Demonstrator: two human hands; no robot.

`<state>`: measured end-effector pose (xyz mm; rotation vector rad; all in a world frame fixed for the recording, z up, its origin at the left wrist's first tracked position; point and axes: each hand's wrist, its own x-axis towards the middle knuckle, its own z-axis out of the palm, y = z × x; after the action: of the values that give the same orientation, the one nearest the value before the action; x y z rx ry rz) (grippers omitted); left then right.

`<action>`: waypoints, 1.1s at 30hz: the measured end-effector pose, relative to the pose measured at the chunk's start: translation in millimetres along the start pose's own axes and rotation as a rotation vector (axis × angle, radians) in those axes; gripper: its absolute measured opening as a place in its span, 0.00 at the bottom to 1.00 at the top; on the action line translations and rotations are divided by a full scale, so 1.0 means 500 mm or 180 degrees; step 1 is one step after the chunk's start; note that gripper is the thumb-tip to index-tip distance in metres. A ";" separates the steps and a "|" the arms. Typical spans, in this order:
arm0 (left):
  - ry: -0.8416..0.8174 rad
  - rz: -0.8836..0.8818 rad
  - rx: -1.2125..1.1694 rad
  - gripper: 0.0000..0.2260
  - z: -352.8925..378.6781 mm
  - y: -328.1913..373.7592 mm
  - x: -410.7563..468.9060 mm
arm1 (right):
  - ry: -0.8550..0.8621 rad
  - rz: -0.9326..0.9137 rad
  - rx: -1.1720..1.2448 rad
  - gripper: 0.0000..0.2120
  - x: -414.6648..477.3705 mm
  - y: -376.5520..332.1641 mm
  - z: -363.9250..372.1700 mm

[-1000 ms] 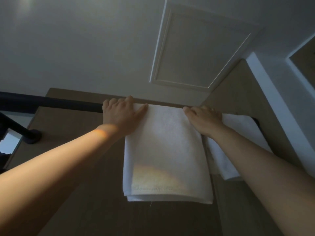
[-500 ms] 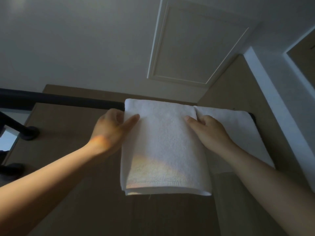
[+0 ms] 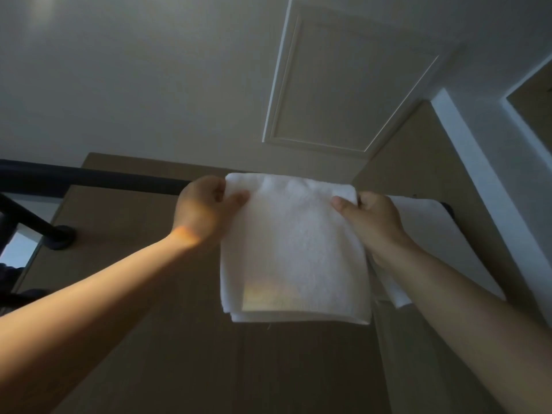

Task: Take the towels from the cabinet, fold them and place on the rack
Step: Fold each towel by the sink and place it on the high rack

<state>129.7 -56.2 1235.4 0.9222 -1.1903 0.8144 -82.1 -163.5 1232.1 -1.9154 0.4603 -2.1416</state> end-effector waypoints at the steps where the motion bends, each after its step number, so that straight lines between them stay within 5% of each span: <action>1: 0.0043 0.0093 0.0166 0.17 0.003 0.006 0.014 | 0.0130 -0.0116 -0.0100 0.13 0.015 -0.005 0.003; 8: 0.0206 0.0360 0.1377 0.18 0.035 0.015 0.058 | 0.0345 -0.0380 -0.1398 0.18 0.094 -0.008 0.034; 14: 0.0351 0.0309 0.1323 0.17 0.029 -0.004 0.021 | 0.0428 -0.0688 -0.1971 0.20 0.068 0.007 0.026; 21: -0.0023 -0.0101 0.0879 0.21 0.031 -0.004 -0.017 | 0.0329 -0.0657 -0.1970 0.20 0.059 0.005 0.023; 26: -0.1046 -0.1098 -0.0578 0.21 0.019 -0.016 -0.041 | 0.0178 -0.0530 -0.1756 0.18 0.055 0.006 0.021; 29: -0.1585 -0.1604 -0.1074 0.24 0.012 -0.026 -0.050 | -0.0070 -0.0365 -0.1272 0.18 0.037 0.004 0.012; 33: -0.1582 -0.1548 -0.1276 0.28 0.012 -0.050 -0.072 | -0.0728 0.0172 -0.0364 0.17 -0.031 0.004 -0.018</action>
<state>143.0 -73.6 1196.9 1.0439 -1.4040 -0.0578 -89.0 -159.0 1216.2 -2.1509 0.5918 -1.8704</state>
